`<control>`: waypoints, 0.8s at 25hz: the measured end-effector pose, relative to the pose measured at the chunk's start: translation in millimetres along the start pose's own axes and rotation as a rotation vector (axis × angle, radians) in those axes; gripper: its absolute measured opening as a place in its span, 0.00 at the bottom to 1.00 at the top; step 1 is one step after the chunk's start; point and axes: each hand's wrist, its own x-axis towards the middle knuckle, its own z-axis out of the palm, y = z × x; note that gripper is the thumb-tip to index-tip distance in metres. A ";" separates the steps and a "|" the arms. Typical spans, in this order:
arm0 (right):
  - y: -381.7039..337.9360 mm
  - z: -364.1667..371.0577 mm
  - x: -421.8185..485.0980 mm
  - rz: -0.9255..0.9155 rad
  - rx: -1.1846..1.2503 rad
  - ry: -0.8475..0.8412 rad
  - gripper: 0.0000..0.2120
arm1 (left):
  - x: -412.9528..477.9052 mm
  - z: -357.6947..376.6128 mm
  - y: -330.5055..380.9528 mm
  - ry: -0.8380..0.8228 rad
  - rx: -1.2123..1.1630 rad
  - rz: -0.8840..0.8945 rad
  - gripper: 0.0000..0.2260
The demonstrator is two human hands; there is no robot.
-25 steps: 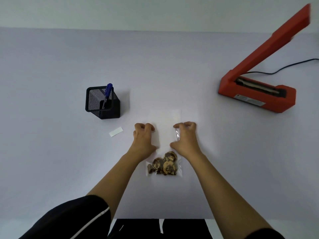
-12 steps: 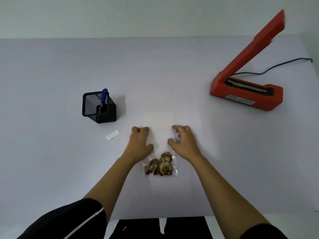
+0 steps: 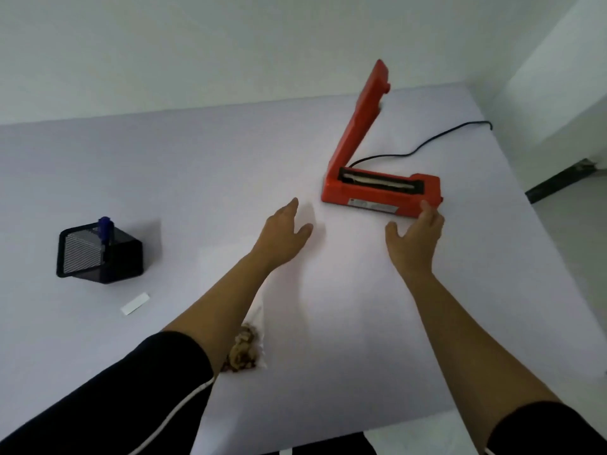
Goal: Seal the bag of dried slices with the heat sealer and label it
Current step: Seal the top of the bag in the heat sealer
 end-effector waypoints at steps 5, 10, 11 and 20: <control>25.4 -19.1 47.7 0.150 0.106 -0.265 0.44 | 43.7 9.6 56.0 -0.137 -0.245 -0.154 0.34; 31.4 -33.3 37.5 0.108 0.236 -0.278 0.31 | 43.7 10.4 61.8 -0.115 -0.341 -0.142 0.37; 33.3 -35.0 31.1 0.103 0.254 -0.283 0.31 | 40.5 11.2 58.4 -0.114 -0.351 -0.138 0.37; 47.8 -42.0 -24.6 0.125 0.202 -0.359 0.39 | 10.8 17.0 42.9 -0.121 -0.316 -0.120 0.36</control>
